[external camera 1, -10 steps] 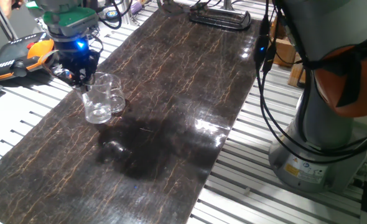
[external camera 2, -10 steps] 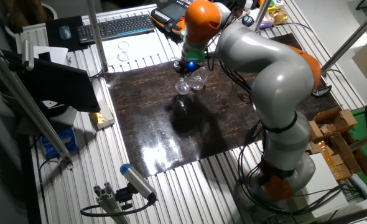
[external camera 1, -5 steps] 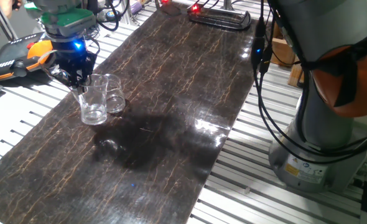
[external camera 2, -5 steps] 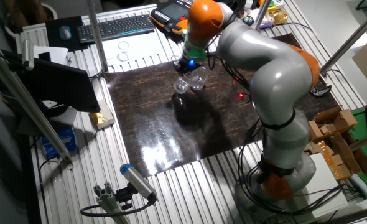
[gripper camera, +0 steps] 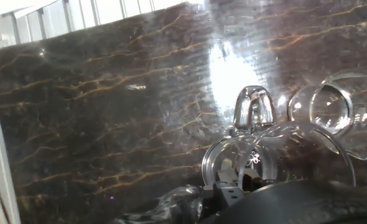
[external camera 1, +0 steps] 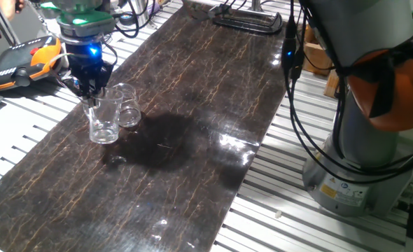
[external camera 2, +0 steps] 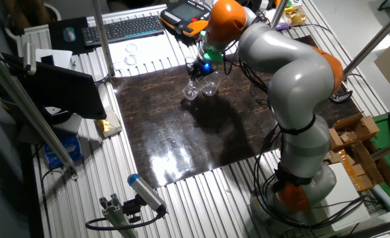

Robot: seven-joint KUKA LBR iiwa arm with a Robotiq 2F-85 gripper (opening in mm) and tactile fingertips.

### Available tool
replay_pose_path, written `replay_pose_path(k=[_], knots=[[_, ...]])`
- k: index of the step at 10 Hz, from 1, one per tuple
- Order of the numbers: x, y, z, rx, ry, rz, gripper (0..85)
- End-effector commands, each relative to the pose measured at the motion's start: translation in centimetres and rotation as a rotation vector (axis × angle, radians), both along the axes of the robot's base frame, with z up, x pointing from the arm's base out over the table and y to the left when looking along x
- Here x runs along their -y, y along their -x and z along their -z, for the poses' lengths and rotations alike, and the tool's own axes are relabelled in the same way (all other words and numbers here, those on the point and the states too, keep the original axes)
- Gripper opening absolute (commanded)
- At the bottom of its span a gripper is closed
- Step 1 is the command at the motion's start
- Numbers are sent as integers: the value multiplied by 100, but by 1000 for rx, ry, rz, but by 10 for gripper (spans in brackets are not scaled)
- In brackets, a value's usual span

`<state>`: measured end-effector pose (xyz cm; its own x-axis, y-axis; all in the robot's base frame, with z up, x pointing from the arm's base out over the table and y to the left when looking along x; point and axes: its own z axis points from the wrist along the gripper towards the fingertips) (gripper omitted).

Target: Pour the water from one cup into another empty cup

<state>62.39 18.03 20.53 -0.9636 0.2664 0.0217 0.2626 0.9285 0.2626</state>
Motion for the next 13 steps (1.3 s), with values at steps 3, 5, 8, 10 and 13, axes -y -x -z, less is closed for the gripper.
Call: replay_pose_path(k=[3,5,8,10,13], knots=[[27,-56,-72,-21,-14,24,7],[80,-83,-35,-31,-30,37,7],[94,-93,-5,-32,-52,54,7],[96,-98,5,-32,-57,54,7],[130,-105,-6,-30,-58,48,7]])
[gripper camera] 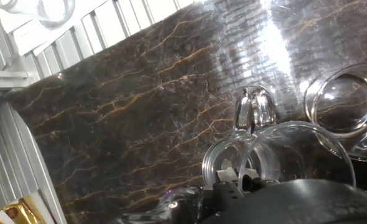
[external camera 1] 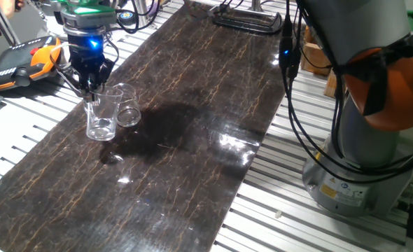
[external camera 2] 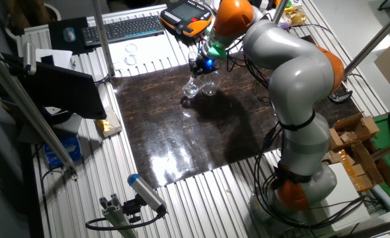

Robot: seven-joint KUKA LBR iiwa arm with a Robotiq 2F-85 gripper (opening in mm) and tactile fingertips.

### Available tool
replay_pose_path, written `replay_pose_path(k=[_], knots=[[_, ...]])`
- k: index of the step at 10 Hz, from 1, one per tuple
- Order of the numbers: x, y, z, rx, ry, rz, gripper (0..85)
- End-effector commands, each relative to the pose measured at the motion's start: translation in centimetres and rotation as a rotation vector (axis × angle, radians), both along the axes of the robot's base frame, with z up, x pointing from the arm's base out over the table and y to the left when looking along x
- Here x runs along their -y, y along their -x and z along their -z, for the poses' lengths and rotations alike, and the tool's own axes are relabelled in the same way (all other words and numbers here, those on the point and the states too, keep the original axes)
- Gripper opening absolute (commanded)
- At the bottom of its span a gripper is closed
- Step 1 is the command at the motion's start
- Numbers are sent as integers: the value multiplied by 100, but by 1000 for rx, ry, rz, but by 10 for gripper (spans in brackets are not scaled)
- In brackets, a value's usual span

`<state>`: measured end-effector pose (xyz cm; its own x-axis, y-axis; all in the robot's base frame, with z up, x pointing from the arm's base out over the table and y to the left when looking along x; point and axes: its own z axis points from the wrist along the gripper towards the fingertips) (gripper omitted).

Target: Pour the water from one cup into another empty cup

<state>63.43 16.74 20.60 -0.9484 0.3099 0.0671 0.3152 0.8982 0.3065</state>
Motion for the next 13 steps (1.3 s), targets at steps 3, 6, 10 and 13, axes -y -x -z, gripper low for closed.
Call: replay_pose_path(k=[3,6,10,13], knots=[[-2,0,5,10,17,-12,7],[-2,0,5,-25,32,-3,7],[-2,0,5,-36,67,22,7],[-2,0,5,-43,37,35,7]])
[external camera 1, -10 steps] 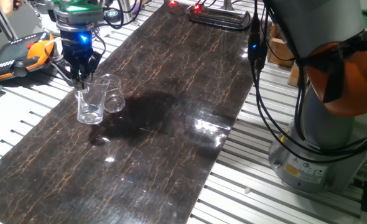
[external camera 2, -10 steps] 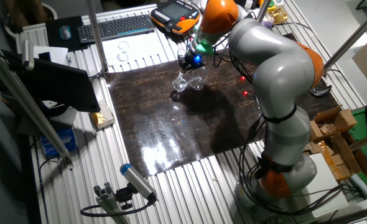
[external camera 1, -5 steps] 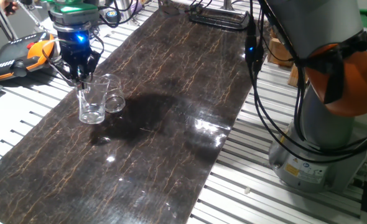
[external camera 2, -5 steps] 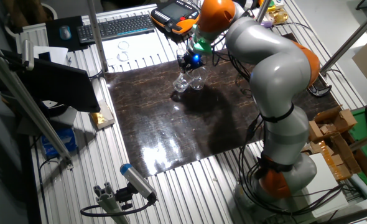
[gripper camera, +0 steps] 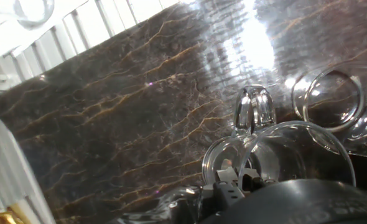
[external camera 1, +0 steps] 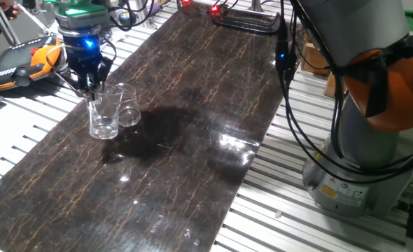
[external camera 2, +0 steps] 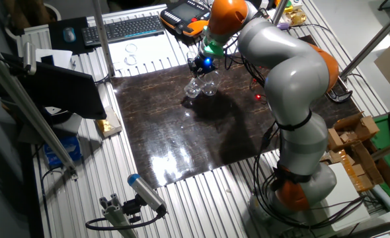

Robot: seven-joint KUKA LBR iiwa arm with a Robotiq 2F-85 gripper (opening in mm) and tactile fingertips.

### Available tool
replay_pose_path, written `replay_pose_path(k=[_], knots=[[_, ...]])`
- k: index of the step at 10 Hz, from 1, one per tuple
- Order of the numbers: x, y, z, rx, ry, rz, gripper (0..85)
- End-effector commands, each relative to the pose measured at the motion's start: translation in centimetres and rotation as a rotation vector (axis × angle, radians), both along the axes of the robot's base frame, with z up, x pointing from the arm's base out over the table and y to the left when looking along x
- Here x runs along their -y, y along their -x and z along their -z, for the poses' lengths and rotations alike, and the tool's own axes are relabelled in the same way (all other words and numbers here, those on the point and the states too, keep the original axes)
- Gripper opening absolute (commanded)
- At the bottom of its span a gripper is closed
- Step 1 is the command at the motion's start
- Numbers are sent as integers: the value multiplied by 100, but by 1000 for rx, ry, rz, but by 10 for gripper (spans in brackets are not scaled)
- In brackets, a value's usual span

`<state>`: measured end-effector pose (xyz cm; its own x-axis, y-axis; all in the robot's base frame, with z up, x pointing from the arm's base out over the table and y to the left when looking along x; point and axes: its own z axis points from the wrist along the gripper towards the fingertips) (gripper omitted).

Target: Pour the water from one cup into another empty cup

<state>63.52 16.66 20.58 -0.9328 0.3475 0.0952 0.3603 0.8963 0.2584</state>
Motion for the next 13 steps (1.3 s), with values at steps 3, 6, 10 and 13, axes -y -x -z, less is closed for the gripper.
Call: replay_pose_path(k=[3,6,10,13], knots=[[43,-73,29,6,-15,40,7],[-23,-153,50,2,-76,93,7],[62,-284,43,2,-121,67,7],[103,-308,37,-13,-210,127,7]])
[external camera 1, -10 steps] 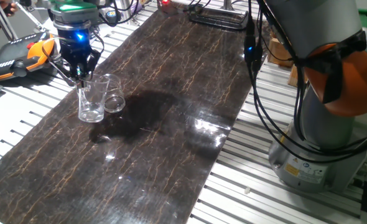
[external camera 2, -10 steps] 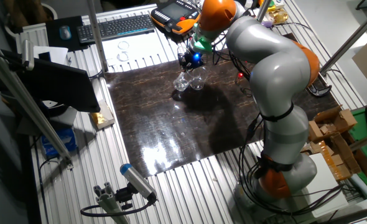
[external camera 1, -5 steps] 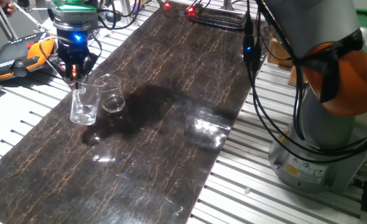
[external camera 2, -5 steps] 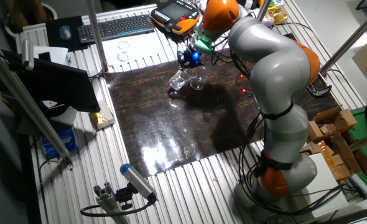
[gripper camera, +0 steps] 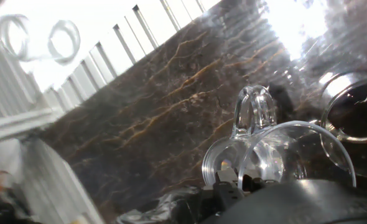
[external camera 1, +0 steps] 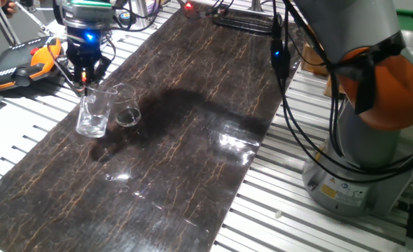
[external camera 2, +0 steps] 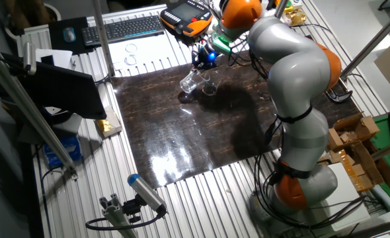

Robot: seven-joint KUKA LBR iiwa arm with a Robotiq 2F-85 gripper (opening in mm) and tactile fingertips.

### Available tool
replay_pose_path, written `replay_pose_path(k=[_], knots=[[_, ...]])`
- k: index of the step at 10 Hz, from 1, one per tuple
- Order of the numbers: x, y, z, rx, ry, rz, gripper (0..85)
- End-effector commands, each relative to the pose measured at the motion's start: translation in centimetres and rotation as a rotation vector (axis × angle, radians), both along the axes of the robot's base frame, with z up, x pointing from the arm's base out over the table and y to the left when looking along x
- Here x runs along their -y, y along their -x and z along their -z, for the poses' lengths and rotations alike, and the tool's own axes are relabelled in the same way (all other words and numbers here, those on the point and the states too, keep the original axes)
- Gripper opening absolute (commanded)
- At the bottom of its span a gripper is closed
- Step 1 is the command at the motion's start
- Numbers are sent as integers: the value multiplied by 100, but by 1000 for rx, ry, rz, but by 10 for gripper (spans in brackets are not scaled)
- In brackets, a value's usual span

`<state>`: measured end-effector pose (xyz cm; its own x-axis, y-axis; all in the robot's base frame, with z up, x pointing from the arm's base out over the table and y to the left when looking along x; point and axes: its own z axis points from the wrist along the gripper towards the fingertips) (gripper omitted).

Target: Pour the water from one cup into another empty cup

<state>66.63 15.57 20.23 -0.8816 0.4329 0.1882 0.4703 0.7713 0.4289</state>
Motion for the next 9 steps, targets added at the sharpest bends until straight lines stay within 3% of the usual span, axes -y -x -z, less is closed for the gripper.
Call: replay_pose_path(k=[1,5,8,9], knots=[[12,-7,-12,1,-8,-3,7],[75,-47,-54,10,-52,-7,7],[101,-53,-84,6,-107,12,7],[92,-51,-90,16,-125,15,7]])
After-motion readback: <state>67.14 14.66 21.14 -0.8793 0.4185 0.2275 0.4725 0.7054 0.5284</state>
